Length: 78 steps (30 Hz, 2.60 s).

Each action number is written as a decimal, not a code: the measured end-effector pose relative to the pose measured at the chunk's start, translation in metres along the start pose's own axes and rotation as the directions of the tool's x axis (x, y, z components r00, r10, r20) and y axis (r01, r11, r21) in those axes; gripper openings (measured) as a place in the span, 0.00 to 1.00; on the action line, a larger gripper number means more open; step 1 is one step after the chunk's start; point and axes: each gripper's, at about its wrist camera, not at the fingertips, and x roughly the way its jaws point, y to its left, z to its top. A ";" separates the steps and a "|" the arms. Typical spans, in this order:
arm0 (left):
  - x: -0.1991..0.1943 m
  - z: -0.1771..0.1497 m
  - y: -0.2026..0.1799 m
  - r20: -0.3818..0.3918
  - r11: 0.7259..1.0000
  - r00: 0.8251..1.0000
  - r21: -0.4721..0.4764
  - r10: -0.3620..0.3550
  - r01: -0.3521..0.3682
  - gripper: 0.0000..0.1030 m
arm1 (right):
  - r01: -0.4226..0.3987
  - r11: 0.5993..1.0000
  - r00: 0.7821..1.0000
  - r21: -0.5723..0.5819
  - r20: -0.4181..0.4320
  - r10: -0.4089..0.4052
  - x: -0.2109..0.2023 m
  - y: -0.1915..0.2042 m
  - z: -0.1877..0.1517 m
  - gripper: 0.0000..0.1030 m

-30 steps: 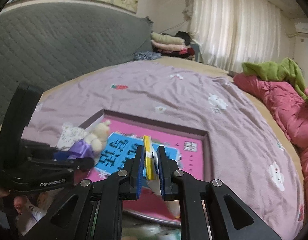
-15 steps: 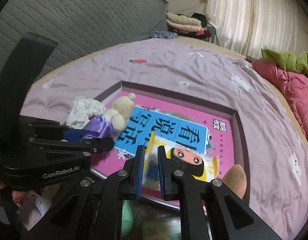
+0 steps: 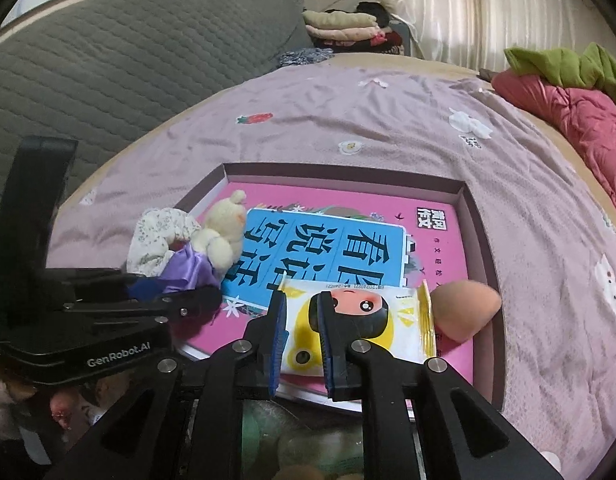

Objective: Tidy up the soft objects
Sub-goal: 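Lower the teddy bear into the box with the left tool while the right tool lowers the yellow wipe pack, then open both tools and withdraw them from the box toward the remaining items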

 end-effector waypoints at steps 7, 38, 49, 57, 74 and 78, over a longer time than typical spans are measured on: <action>0.000 0.001 0.002 -0.001 1.000 1.000 -0.005 -0.019 0.019 0.29 | 0.004 1.000 1.000 -0.011 0.007 -0.004 -0.003 0.002 0.000 0.25; -0.016 0.000 -0.012 0.020 0.995 0.995 0.027 -0.097 0.097 0.53 | 0.067 0.997 0.997 0.025 0.045 -0.068 -0.015 -0.016 0.003 0.50; -0.033 -0.001 -0.015 0.076 0.990 0.988 0.045 -0.136 0.133 0.61 | 0.078 0.993 0.991 0.084 0.099 -0.086 -0.030 -0.036 0.005 0.58; -0.053 -0.003 -0.012 0.159 0.988 0.976 0.049 -0.152 0.146 0.61 | 0.087 0.994 0.981 0.069 0.168 -0.098 -0.045 -0.035 0.008 0.69; -0.083 -0.014 -0.001 0.281 0.998 0.957 0.004 -0.069 0.070 0.63 | 0.070 0.994 0.968 0.085 0.237 -0.088 -0.073 -0.048 0.001 0.72; -0.089 -0.017 -0.001 0.304 0.997 0.951 -0.011 -0.064 0.071 0.63 | 0.072 0.993 0.967 0.094 0.238 -0.092 -0.079 -0.056 -0.002 0.73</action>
